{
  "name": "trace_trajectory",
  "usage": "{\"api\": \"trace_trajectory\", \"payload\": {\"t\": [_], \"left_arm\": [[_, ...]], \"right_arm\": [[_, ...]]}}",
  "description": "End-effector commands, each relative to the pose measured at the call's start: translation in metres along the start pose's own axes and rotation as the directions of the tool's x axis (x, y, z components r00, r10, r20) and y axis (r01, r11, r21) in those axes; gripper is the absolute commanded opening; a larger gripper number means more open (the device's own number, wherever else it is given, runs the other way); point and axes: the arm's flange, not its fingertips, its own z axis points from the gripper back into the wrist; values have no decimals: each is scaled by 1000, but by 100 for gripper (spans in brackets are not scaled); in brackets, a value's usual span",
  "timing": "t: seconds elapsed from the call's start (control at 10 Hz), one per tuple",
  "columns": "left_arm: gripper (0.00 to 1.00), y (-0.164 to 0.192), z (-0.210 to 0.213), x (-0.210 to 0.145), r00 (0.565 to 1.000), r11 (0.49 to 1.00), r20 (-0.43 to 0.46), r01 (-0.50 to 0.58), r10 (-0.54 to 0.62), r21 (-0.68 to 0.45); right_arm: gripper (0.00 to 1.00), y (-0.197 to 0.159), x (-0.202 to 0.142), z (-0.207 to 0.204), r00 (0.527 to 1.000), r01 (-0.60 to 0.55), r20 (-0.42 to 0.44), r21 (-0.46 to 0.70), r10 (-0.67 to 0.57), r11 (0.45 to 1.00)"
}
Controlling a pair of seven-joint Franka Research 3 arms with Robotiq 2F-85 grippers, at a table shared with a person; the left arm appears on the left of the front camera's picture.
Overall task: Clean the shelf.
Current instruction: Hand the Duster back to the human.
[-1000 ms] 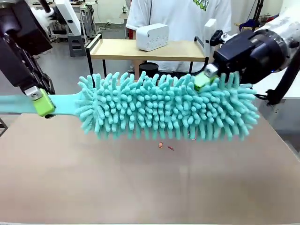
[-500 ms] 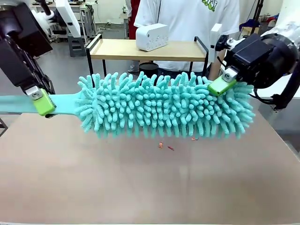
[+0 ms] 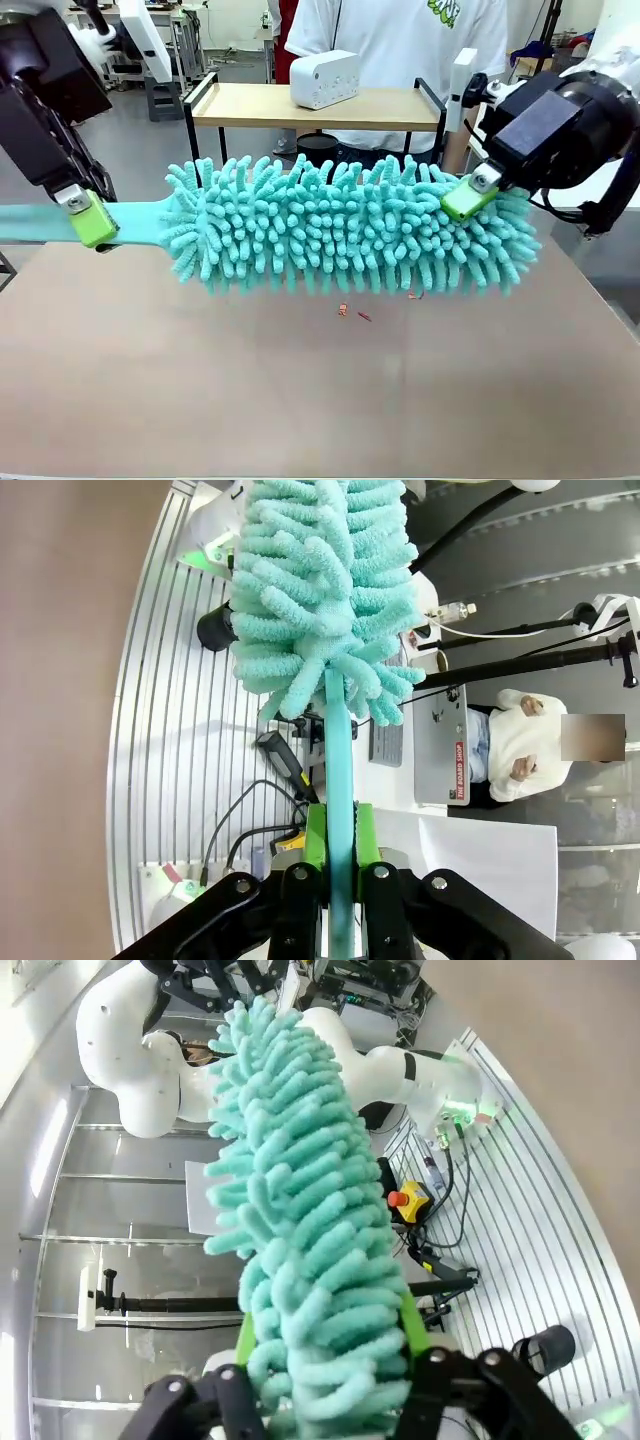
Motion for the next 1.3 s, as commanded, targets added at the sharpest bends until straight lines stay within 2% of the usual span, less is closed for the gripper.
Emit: {"api": "trace_trajectory", "payload": {"t": [0.0, 0.5, 0.6, 0.7, 0.8, 0.9, 1.0, 1.1, 1.2], "left_arm": [[12, 0, 1, 0, 999, 1000, 39, -17, 17, -20], [12, 1, 1, -2, 999, 999, 37, -29, 30, -16], [24, 2, 2, -2, 998, 999, 44, -35, 36, -21], [72, 2, 6, -3, 996, 998, 78, -53, 52, 14], [84, -1, 23, -12, 985, 998, 164, -54, 48, 27], [100, -3, 55, -37, 929, 987, 362, -126, 80, 105], [100, -6, 87, -74, 834, 984, 544, -156, 87, 82], [100, -4, 113, -119, 710, 979, 696, -199, 110, 49], [100, 6, 126, -160, 565, 966, 812, -258, 147, 4]], "right_arm": [[0, 0, 5, 6, 1000, -3, -25, 16, 3, 1000], [0, -1, 4, 12, 1000, 3, -24, 50, -2, 999], [0, -1, 3, 13, 999, 1, -32, 61, 1, 998], [0, -2, 1, 14, 1000, -2, -25, 58, 4, 998], [0, -1, -2, 21, 1000, -5, -2, 52, 5, 999], [0, 0, -9, 34, 999, -7, 40, 43, 5, 999], [0, 1, -20, 53, 996, -8, 93, 46, 4, 999], [0, 0, -33, 77, 984, -5, 177, 60, -6, 998], [0, -2, -49, 105, 961, -3, 276, 88, -22, 996]]}}
